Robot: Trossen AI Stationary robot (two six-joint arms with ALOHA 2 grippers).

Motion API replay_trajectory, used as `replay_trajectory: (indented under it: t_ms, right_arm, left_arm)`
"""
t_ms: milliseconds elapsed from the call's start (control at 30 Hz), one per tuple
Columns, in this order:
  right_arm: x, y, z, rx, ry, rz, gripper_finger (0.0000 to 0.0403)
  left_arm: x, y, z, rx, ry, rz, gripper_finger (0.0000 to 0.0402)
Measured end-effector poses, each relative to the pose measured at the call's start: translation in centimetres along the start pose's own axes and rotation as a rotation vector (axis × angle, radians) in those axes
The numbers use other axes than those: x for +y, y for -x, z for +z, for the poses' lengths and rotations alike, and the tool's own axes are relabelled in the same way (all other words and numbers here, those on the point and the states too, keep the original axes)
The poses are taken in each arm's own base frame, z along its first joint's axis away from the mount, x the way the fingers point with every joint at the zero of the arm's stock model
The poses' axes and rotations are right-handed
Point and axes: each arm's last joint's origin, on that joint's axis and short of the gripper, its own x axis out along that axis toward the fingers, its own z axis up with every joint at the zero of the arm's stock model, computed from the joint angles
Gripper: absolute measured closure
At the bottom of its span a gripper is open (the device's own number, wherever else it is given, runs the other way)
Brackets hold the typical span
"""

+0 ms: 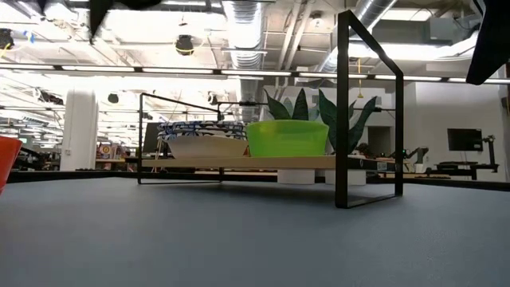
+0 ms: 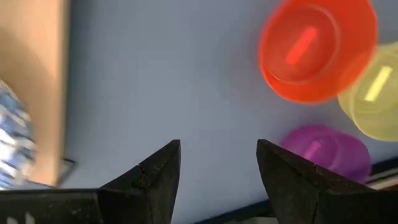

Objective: Place and stack bowls onto a shelf
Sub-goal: Stack the purple bowl on top of the green bowl on the shelf

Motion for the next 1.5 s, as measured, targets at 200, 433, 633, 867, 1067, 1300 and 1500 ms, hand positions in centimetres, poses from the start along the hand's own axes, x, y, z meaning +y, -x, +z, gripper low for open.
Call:
replay_trajectory:
  t_ms: [200,433,633,867,1067,1300,1500]
  right_arm:
    - [0.0,0.0,0.0,-0.002,0.002,0.0,0.0372]
    - [0.0,0.0,0.0,-0.003,-0.001,0.004,0.0372]
    - [0.1,-0.1,0.2,-0.004,-0.014,0.013,0.0372]
    - [0.2,-0.1,0.2,-0.005,-0.016,0.017,0.0372]
    - [0.2,-0.1,0.2,-0.005,-0.015,0.018,0.0372]
    - [0.1,-0.2,0.4,-0.004,0.028,0.014,0.0372]
    - [0.1,-0.2,0.4,-0.005,0.022,0.016,0.0372]
  left_arm:
    - [-3.8,-1.4,-4.9,-0.01,-0.015,-0.023,0.0205]
    - [-6.6,-4.6,-8.0,0.001,-0.08,-0.053,0.0205]
    - [-7.4,-7.0,-8.4,0.039,0.067,-0.07,0.0205]
    - [-8.1,-6.8,-8.2,0.015,0.509,-0.147,0.0205]
    - [-10.7,-6.4,-7.7,-0.021,0.805,-0.308,0.0205]
    - [-14.8,-6.2,-8.7,-0.06,0.644,-0.405,0.0205]
    - [-17.0,-7.2,-10.2,-0.002,0.613,-0.374,0.0205]
